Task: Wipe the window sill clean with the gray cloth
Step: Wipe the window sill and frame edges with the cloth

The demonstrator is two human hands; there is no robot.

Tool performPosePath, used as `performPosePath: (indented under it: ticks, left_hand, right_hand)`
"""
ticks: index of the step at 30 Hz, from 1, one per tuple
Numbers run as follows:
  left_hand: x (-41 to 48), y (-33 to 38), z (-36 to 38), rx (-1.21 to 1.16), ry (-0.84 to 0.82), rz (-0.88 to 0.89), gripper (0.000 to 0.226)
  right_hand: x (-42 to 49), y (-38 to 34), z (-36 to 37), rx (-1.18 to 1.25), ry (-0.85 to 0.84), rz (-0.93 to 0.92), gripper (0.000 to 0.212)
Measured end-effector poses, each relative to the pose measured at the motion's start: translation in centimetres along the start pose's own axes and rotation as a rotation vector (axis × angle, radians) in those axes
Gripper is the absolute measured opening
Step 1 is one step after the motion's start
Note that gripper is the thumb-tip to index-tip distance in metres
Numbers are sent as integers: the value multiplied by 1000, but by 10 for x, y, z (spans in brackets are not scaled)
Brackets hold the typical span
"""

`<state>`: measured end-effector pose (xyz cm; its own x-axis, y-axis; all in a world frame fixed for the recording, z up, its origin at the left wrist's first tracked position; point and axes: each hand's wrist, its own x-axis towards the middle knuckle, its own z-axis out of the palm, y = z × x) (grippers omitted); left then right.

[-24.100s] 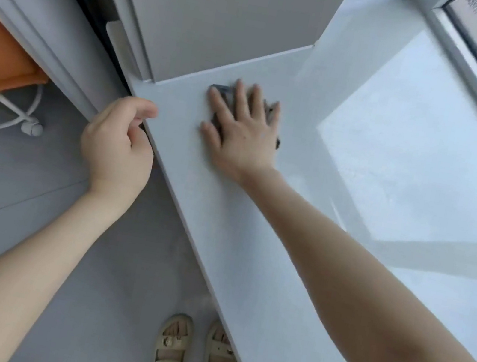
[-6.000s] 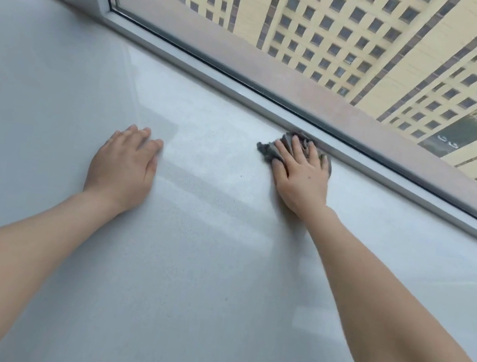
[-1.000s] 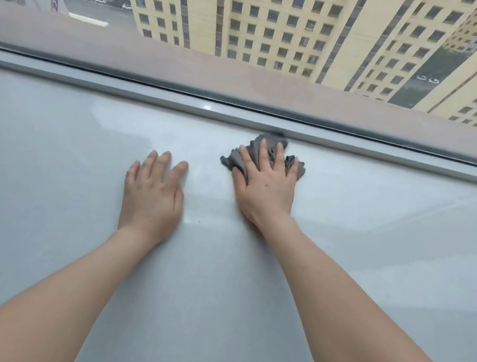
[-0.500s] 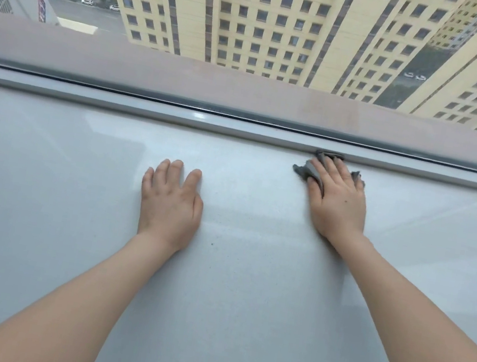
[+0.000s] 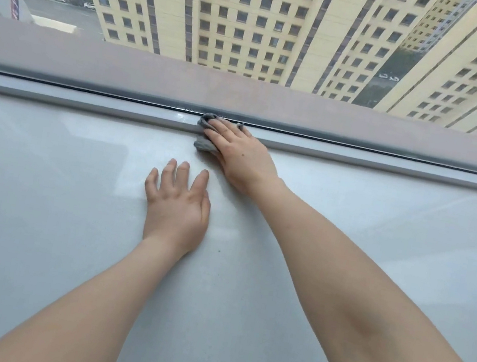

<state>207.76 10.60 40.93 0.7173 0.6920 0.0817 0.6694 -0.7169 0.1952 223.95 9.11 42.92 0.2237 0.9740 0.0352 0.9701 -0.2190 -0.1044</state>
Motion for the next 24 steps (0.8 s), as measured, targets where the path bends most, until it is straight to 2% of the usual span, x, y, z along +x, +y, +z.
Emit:
performPosePath:
  ticks: [3, 6, 11, 17, 21, 24]
  left_hand:
    - [-7, 1, 0, -9, -16, -5, 50]
    - [-14, 4, 1, -3, -25, -9, 51]
    - [-26, 9, 1, -7, -35, -37, 47]
    - [-49, 12, -4, 18, -34, -55, 49]
    - [-63, 15, -8, 66, -35, -57, 49]
    - [-71, 21, -13, 62, 7, -59, 43]
  right_hand:
    - [-37, 34, -1, 42, 57, 69, 42]
    - [-94, 84, -2, 19, 112, 233, 42]
    - [-169, 154, -16, -37, 35, 454, 46]
    - [-228, 190, -19, 24, 54, 700, 49]
    - [-259, 217, -27, 72, 11, 899, 52]
    - [-265, 190, -35, 150, 140, 950, 50]
